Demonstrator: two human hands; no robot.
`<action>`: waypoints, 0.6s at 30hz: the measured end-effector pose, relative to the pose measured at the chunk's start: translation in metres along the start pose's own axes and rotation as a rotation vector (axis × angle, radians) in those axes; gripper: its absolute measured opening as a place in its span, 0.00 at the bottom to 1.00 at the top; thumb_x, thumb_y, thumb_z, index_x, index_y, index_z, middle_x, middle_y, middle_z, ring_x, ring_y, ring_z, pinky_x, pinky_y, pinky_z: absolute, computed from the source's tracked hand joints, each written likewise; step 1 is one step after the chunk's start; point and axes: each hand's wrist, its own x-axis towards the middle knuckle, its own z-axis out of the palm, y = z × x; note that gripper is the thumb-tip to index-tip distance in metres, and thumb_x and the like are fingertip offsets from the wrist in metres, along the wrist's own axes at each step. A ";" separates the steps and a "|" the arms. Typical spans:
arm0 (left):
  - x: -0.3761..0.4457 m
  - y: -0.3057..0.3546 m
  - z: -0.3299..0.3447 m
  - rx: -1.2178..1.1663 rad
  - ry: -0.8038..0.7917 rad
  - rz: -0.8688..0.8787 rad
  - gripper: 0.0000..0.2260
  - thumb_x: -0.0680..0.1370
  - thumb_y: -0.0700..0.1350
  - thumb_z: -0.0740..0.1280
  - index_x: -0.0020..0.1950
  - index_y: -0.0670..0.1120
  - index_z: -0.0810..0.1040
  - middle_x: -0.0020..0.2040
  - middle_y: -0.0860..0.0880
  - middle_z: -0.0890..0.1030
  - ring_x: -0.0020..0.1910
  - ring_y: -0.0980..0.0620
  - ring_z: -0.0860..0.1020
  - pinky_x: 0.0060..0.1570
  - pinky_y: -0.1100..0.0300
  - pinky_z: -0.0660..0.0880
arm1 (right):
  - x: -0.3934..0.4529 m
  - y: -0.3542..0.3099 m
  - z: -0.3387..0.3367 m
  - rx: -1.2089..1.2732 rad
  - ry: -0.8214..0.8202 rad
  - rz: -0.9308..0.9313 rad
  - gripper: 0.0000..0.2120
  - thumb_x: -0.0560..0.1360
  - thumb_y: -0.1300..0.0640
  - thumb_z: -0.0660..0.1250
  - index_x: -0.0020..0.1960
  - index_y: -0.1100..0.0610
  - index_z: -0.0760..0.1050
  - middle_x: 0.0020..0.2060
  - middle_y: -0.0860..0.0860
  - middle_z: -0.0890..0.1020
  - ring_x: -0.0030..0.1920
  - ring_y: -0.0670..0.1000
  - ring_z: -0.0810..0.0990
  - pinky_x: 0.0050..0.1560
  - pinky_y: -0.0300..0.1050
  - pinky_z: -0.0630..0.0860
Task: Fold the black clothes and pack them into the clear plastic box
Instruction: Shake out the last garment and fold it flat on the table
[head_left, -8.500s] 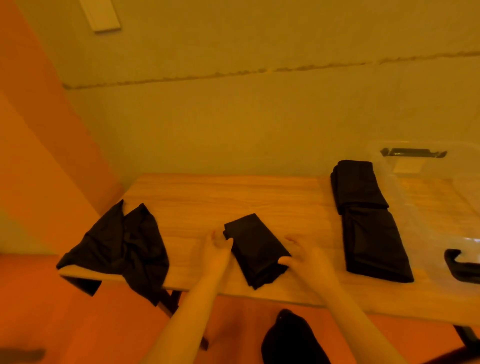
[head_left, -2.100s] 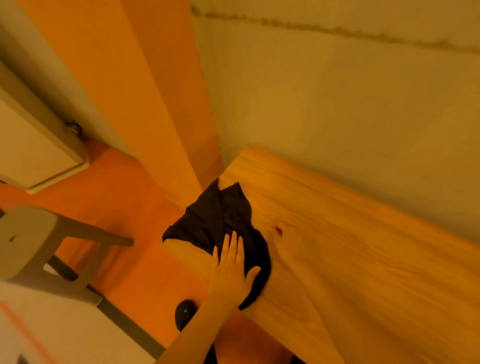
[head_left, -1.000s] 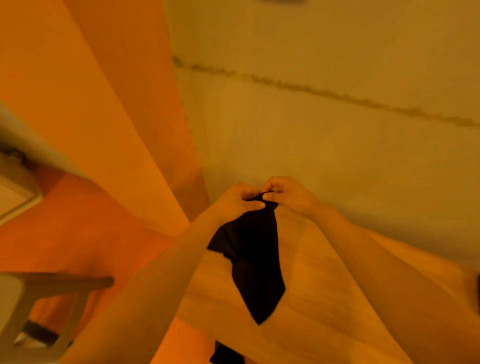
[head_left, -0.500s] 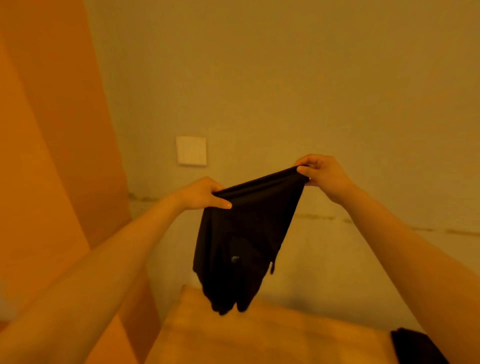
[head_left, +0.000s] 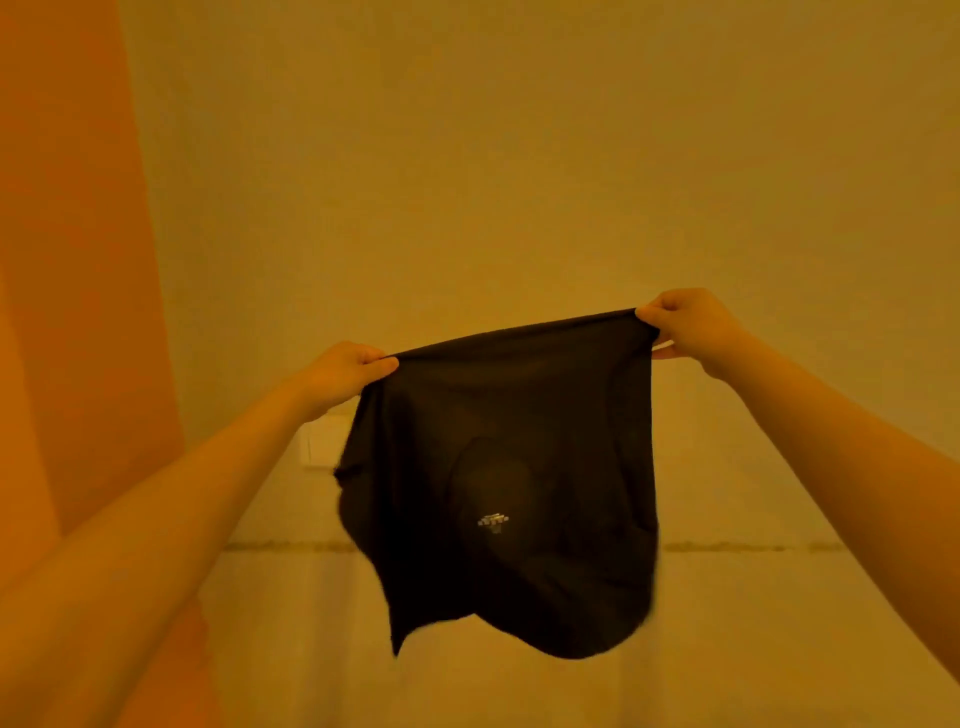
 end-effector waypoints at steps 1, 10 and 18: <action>0.002 0.005 0.002 -0.069 0.041 0.000 0.13 0.80 0.47 0.60 0.42 0.42 0.78 0.41 0.45 0.78 0.41 0.51 0.75 0.46 0.58 0.72 | 0.002 -0.005 -0.002 0.004 0.006 -0.002 0.11 0.78 0.59 0.61 0.38 0.58 0.72 0.36 0.54 0.75 0.36 0.49 0.76 0.32 0.38 0.78; 0.002 0.055 0.040 -0.027 0.507 0.116 0.12 0.77 0.49 0.65 0.38 0.43 0.76 0.36 0.43 0.76 0.38 0.48 0.74 0.39 0.51 0.67 | 0.004 -0.043 0.014 0.278 -0.072 0.120 0.08 0.77 0.60 0.63 0.40 0.59 0.72 0.33 0.56 0.78 0.22 0.45 0.78 0.24 0.38 0.76; -0.020 0.106 0.142 -0.311 0.130 0.075 0.11 0.74 0.50 0.70 0.51 0.45 0.80 0.46 0.50 0.81 0.45 0.54 0.79 0.47 0.59 0.77 | -0.003 -0.048 0.060 0.173 -0.180 0.045 0.12 0.77 0.59 0.64 0.36 0.59 0.71 0.30 0.54 0.77 0.21 0.43 0.77 0.24 0.37 0.75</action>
